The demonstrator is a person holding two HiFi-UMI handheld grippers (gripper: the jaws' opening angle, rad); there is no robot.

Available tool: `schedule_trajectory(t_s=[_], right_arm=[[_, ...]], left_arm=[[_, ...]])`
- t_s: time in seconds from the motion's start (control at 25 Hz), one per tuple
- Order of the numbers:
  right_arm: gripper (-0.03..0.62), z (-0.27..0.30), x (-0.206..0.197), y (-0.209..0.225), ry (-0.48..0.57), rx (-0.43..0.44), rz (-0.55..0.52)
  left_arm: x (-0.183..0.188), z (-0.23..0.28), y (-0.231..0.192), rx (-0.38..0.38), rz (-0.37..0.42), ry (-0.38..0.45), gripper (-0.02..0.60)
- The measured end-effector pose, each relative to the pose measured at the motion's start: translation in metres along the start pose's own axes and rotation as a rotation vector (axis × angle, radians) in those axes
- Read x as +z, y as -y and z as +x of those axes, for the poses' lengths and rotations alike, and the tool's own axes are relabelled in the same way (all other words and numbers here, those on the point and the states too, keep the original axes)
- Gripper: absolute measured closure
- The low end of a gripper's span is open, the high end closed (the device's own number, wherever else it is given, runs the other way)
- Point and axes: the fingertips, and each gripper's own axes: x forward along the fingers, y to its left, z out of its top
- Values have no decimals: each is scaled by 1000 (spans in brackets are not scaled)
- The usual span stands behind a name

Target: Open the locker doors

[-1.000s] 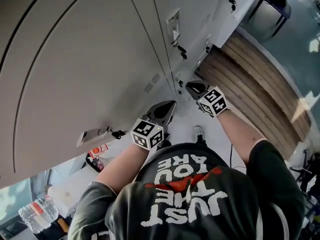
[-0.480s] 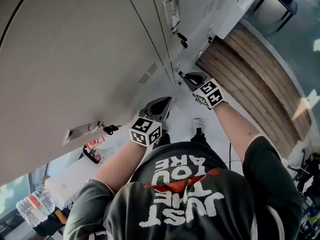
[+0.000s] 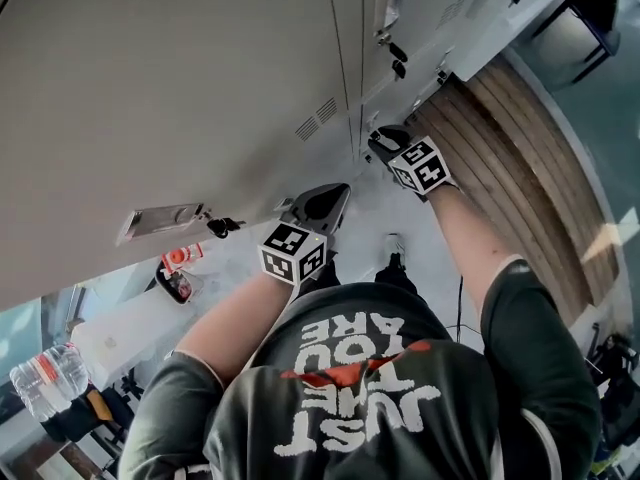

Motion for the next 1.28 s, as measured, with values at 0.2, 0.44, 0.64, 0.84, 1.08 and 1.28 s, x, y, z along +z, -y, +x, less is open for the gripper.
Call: schedule_trajectory(t_s=[0.2,0.44,0.64,0.84,1.08,1.28], right_arm=[[402,24,6,5,-33,13,-20],[373,41,3,6,-74,43,-62],[370,49,0,1,-95,69,-96],[368,48,-2,-2,-97,84,-122],[368,36,-11,-1,-89,67,-117],[376,20,-21,1,-58,24,-41]], left_arm=[[-4,0,-1,-19,7,-10,581],[-4,0,1,-53,27,-27,581],[-3,-2,-3,-63,23,-31,581],[-3,-3,-2,-67,20,-33,581],[-2,-2,6,-80,25,-35,581],[-2,-1,7,-72,17,-38,581]])
